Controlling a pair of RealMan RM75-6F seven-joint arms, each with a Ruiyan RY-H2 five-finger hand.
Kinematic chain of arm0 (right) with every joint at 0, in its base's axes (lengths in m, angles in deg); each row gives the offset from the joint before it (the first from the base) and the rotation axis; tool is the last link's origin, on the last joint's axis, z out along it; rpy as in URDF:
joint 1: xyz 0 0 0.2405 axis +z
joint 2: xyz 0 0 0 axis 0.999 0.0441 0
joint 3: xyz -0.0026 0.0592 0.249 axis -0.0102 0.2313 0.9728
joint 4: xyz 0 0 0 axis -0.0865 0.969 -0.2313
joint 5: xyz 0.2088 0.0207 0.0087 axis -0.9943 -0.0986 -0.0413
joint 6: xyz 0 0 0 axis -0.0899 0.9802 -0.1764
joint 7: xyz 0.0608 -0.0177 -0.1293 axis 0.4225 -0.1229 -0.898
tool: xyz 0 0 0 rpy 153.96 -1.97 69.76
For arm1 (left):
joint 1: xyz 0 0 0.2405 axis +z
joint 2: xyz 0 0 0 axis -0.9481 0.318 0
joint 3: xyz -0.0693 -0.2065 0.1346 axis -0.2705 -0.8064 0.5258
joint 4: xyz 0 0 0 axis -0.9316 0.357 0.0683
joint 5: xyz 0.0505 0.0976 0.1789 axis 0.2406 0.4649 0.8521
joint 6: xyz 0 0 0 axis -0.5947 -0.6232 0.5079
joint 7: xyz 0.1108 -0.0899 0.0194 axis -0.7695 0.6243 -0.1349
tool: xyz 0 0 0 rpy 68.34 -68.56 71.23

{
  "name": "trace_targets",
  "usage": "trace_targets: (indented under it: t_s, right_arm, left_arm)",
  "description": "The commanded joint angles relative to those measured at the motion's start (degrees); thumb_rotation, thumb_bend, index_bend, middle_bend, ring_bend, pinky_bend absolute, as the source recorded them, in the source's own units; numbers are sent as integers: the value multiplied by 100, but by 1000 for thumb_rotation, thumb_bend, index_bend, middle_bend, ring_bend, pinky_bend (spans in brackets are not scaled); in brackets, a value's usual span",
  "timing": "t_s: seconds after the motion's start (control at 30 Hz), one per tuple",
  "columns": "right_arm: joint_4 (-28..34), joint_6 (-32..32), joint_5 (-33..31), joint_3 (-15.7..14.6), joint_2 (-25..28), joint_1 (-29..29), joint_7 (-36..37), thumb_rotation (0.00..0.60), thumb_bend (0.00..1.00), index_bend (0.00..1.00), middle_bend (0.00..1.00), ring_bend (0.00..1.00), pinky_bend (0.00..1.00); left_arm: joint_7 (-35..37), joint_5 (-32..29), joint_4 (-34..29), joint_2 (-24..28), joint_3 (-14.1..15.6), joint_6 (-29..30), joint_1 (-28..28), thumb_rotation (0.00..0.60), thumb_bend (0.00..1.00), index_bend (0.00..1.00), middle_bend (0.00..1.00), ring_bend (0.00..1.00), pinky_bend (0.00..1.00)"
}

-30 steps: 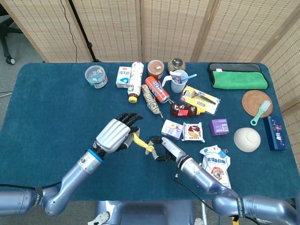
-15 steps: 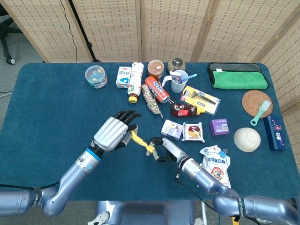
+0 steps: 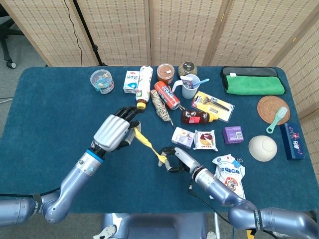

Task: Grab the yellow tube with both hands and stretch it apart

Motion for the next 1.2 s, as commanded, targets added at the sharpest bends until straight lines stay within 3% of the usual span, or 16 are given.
trace_targets:
  t_s: [0.03, 0.63, 1.2]
  right_arm:
    - [3, 4, 24, -23, 27, -25, 15, 600, 704, 655, 300, 128, 0]
    - [25, -109, 308, -193, 276, -354, 328, 600, 704, 654, 300, 128, 0]
    - [2, -201, 590, -247, 446, -531, 695, 600, 706, 651, 300, 128, 0]
  left_arm:
    - [71, -44, 18, 83, -68, 37, 24, 600, 639, 694, 191, 114, 156]
    - [589, -221, 120, 878, -321, 277, 400, 600, 638, 694, 191, 114, 156]
    - [728, -357, 624, 1129, -152, 188, 638, 600, 639, 694, 191, 114, 153]
